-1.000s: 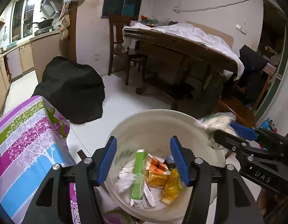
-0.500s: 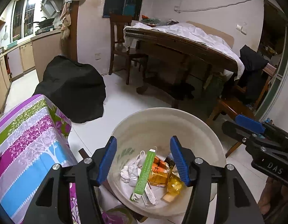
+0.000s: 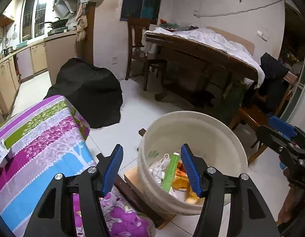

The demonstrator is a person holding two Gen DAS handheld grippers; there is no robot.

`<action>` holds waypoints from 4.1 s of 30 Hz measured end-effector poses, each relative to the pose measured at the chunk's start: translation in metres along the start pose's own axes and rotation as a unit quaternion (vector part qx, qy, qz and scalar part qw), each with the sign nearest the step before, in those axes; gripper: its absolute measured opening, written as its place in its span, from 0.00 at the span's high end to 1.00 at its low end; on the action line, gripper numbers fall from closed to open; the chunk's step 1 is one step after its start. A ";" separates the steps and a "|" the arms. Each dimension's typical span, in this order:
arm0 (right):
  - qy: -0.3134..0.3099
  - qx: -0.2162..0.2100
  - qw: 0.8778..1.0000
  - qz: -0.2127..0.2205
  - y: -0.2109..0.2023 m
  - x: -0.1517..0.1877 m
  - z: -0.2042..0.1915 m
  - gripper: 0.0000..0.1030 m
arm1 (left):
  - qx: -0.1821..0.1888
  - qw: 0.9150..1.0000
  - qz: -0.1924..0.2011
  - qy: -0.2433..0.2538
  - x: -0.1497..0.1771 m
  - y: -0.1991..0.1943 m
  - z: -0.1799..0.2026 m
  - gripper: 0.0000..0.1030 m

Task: Collect trash
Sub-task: 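Open both tools over the basin and return toward the table, then grasp the white snack bag with the left tool while the right tool grasps the white-blue wrapper, then carry snack bag and white-blue wrapper over the white basin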

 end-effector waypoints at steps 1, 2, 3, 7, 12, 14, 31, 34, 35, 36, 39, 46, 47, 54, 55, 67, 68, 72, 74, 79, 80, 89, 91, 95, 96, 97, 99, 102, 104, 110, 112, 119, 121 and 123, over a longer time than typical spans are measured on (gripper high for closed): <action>-0.001 0.001 1.000 0.004 -0.002 -0.001 -0.001 0.20 | -0.001 1.000 0.001 -0.002 0.000 -0.002 -0.002 0.38; -0.003 0.001 1.000 0.008 -0.004 0.000 -0.001 0.19 | -0.003 1.000 0.004 -0.004 0.000 -0.005 -0.006 0.36; -0.004 -0.001 1.000 0.016 -0.008 0.000 -0.003 0.19 | -0.005 1.000 0.006 -0.005 0.001 -0.008 -0.009 0.35; -0.007 -0.014 0.999 0.035 -0.020 0.004 -0.014 0.16 | -0.018 1.000 0.015 -0.006 0.006 -0.021 -0.026 0.27; -0.014 -0.044 0.997 0.053 -0.034 0.015 -0.036 0.12 | -0.036 0.999 0.015 -0.001 0.020 -0.036 -0.062 0.23; -0.020 -0.060 0.996 0.058 -0.038 0.023 -0.047 0.11 | -0.047 0.999 0.014 0.006 0.030 -0.046 -0.085 0.22; -0.050 -0.158 0.986 0.022 -0.019 0.077 -0.153 0.09 | -0.248 0.962 0.016 -0.111 0.126 -0.173 -0.365 0.21; -0.065 -0.172 0.983 0.012 -0.016 0.086 -0.171 0.08 | -0.269 0.954 0.017 -0.128 0.142 -0.191 -0.398 0.21; -0.069 -0.176 0.982 0.010 -0.017 0.089 -0.176 0.08 | -0.274 0.953 0.017 -0.127 0.147 -0.195 -0.406 0.21; -0.074 -0.181 0.981 0.006 -0.016 0.091 -0.182 0.09 | -0.277 0.953 0.017 -0.126 0.148 -0.196 -0.408 0.21; -0.082 -0.189 0.978 -0.006 -0.014 0.097 -0.195 0.08 | -0.262 0.958 0.015 -0.118 0.150 -0.192 -0.417 0.19; -0.082 -0.181 0.980 -0.019 -0.015 0.102 -0.202 0.08 | -0.178 0.983 -0.017 -0.041 0.126 -0.130 -0.415 0.17; -0.080 -0.179 0.980 -0.021 -0.015 0.102 -0.201 0.08 | -0.177 0.983 -0.018 -0.036 0.122 -0.125 -0.416 0.16; -0.075 -0.162 0.983 -0.035 -0.004 0.102 -0.193 0.08 | -0.184 0.982 -0.044 -0.022 0.114 -0.080 -0.440 0.11; -0.076 -0.163 0.983 -0.035 -0.002 0.101 -0.194 0.08 | -0.187 0.981 -0.050 -0.025 0.115 -0.075 -0.444 0.13; -0.131 -0.244 0.960 -0.043 0.023 0.062 -0.255 0.09 | -0.201 0.970 -0.025 -0.138 0.159 -0.157 -0.460 0.54; -0.138 -0.257 0.955 -0.049 0.030 0.057 -0.265 0.09 | -0.206 0.968 -0.025 -0.143 0.165 -0.166 -0.458 0.54; -0.193 -0.306 0.929 -0.080 0.073 0.032 -0.337 0.09 | -0.219 0.963 -0.027 -0.155 0.183 -0.181 -0.453 0.54; -0.220 -0.325 0.914 -0.107 0.099 0.024 -0.374 0.09 | -0.232 0.961 -0.029 -0.146 0.187 -0.180 -0.449 0.54; -0.280 -0.318 0.891 -0.162 0.169 0.009 -0.471 0.13 | -0.234 0.959 -0.036 -0.156 0.194 -0.174 -0.450 0.54; -0.284 -0.317 0.888 -0.175 0.180 0.008 -0.484 0.13 | -0.233 0.959 -0.037 -0.158 0.195 -0.172 -0.451 0.54; -0.349 -0.259 0.867 -0.242 0.247 0.027 -0.545 0.14 | -0.245 0.957 -0.035 -0.150 0.195 -0.167 -0.450 0.53; -0.358 -0.252 0.866 -0.242 0.250 0.033 -0.549 0.19 | -0.246 0.957 -0.035 -0.150 0.195 -0.166 -0.450 0.53; -0.365 -0.238 0.866 -0.245 0.254 0.038 -0.552 0.45 | -0.245 0.957 -0.034 -0.152 0.196 -0.166 -0.450 0.53; -0.366 -0.230 0.868 -0.243 0.255 0.040 -0.552 0.51 | -0.244 0.957 -0.034 -0.152 0.196 -0.166 -0.450 0.53; -0.365 -0.228 0.869 -0.244 0.255 0.041 -0.550 0.55 | -0.244 0.957 -0.034 -0.153 0.196 -0.166 -0.451 0.53; -0.364 -0.221 0.873 -0.239 0.253 0.041 -0.547 0.59 | -0.245 0.957 -0.035 -0.154 0.197 -0.166 -0.449 0.53; -0.353 -0.214 0.881 -0.232 0.251 0.042 -0.541 0.65 | -0.248 0.956 -0.035 -0.154 0.197 -0.165 -0.448 0.53; -0.342 -0.215 0.887 -0.222 0.244 0.043 -0.533 0.68 | -0.249 0.955 -0.034 -0.156 0.198 -0.165 -0.448 0.53; -0.306 -0.233 0.904 -0.188 0.214 0.043 -0.512 0.70 | -0.251 0.953 -0.030 -0.165 0.199 -0.168 -0.446 0.53; -0.292 -0.241 0.910 -0.172 0.196 0.041 -0.502 0.70 | -0.251 0.952 -0.026 -0.170 0.200 -0.170 -0.445 0.53; -0.239 -0.259 0.929 -0.109 0.132 0.040 -0.453 0.70 | -0.254 0.949 0.015 -0.184 0.205 -0.193 -0.436 0.54; -0.229 -0.255 0.935 -0.089 0.115 0.042 -0.440 0.70 | -0.252 0.949 0.029 -0.189 0.207 -0.203 -0.431 0.54; -0.218 -0.252 0.940 -0.069 0.098 0.042 -0.426 0.70 | -0.250 0.948 0.045 -0.191 0.208 -0.213 -0.423 0.54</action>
Point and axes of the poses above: each gripper's, at about its wrist camera, not at the fingertips, and y roughly the way its jaws point, z to its right, x to its underside, the point moved 2 cm from there along y, roughly the way its jaws point, and after that the axes turned 1 degree about y, right-handed, at the moved point
